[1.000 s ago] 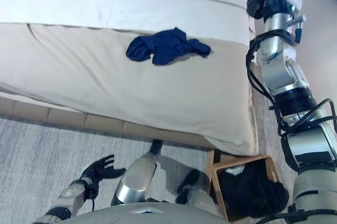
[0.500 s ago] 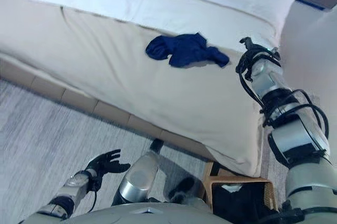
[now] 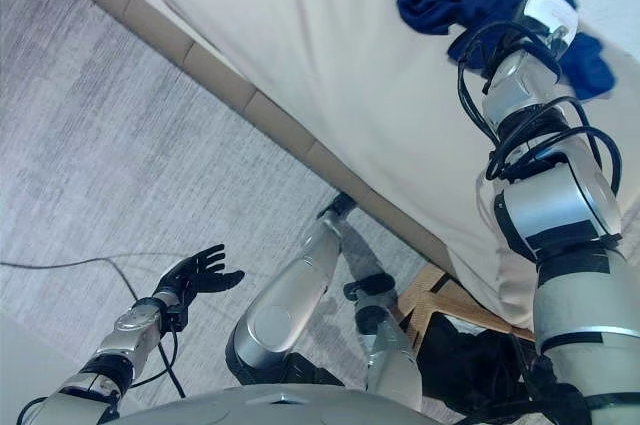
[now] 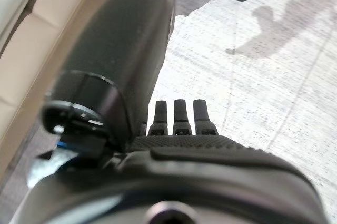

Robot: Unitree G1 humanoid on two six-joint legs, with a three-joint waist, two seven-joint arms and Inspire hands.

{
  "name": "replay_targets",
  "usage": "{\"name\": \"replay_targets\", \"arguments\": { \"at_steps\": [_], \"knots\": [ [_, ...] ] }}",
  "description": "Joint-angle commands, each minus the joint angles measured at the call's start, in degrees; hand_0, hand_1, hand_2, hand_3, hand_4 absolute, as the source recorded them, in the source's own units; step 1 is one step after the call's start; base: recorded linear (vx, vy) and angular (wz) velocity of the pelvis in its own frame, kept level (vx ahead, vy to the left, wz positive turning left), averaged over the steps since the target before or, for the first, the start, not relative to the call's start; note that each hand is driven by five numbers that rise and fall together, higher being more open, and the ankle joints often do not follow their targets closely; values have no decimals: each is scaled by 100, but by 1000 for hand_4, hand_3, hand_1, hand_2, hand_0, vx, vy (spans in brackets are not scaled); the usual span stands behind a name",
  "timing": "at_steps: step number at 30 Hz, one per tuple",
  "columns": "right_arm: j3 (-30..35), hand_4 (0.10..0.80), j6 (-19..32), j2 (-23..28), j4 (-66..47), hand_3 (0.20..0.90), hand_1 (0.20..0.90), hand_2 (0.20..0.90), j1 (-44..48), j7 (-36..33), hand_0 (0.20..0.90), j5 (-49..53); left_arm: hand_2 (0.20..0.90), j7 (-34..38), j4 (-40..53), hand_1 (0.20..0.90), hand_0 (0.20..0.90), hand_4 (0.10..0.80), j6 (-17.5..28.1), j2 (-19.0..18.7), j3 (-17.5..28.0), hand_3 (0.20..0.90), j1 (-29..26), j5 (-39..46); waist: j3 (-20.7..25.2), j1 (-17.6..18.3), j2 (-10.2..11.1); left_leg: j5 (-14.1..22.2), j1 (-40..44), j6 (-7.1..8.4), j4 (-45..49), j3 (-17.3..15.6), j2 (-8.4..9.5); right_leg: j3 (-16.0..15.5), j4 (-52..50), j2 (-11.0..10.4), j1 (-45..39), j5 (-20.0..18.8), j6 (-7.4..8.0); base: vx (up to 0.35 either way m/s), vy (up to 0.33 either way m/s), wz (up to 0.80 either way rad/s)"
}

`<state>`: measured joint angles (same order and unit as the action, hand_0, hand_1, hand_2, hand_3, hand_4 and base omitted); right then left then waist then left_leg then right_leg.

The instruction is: Pick up the clothes from the bed and place them into the basket

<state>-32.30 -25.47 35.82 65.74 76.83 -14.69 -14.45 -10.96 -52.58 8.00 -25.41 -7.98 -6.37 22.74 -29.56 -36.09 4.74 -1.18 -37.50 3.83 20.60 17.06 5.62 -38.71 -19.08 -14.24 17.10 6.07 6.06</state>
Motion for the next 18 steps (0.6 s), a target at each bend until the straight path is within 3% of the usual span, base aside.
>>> {"name": "replay_targets", "arguments": {
  "at_steps": [1, 3, 4, 5, 6, 9, 14, 18],
  "knots": [
    [-313, 800, -196, 378, -122, 900, 900, 900, 568, -977, 900, 38, 900, -241, -134, 900, 900, 800, 218, -197, -77, 900, 532, 337, -24, 35, -247, 69, -109, -462, -332, -429, -85, -36, -735, -109, 118, -49, -60, -24, 73, 0],
    [-293, 800, -214, 317, -80, 900, 900, 900, 646, -1166, 900, 148, 900, -379, -186, 900, 900, 800, 323, -149, -91, 900, 609, 466, -24, 29, -325, 52, -271, -479, -296, -377, -71, -25, -919, -167, 340, -35, -41, -14, 64, -1],
    [-296, 751, -217, 297, -61, 851, 858, 858, 672, -1147, 858, 177, 900, -416, -191, 900, 900, 800, 336, -143, -92, 900, 615, 477, -24, 29, -334, 43, -301, -481, -295, -365, -66, -17, -951, -183, 386, -15, -33, -9, 35, -7],
    [-309, 311, -216, 270, -36, 411, 481, 481, 709, -1069, 481, 228, 900, -483, -200, 900, 900, 800, 359, -136, -102, 900, 637, 488, -24, 23, -362, 27, -343, -484, -301, -342, -62, -5, -985, -199, 455, 2, -26, -14, 19, -5],
    [-368, 100, -117, 262, -23, 200, 300, 300, 760, -949, 300, 295, 900, -562, -202, 900, 900, 800, 375, -141, -120, 900, 680, 507, -24, 40, -390, 10, -393, -488, -312, -331, -73, 12, -1018, -216, 555, -2, -2, -11, 13, -4],
    [-467, 100, 231, 248, -194, 200, 300, 300, 818, -1078, 300, 336, 900, -569, -212, 900, 900, 800, 443, -143, -185, 900, 745, 508, -24, 119, -380, 44, -407, -482, -293, -373, -114, 27, -1017, -226, 646, -72, 39, 6, -16, -5],
    [-253, 100, 1104, 114, -1100, 200, 300, 300, 834, -2601, 300, 716, 900, -386, -235, 900, 900, 800, 621, -77, -210, 900, 824, 516, -24, 291, -262, 186, -168, -480, -306, -415, -208, 146, -817, -104, 506, -212, 66, 10, -44, -12],
    [258, 100, 1865, 156, -2014, 200, 300, 300, 672, -3211, 300, 552, 900, -175, -347, 900, 900, 800, 634, -56, -133, 900, 802, 438, -24, 473, -98, 379, 265, -505, -298, -487, -233, 401, -576, -16, 222, -336, 82, 4, -65, -35]
  ]
}}
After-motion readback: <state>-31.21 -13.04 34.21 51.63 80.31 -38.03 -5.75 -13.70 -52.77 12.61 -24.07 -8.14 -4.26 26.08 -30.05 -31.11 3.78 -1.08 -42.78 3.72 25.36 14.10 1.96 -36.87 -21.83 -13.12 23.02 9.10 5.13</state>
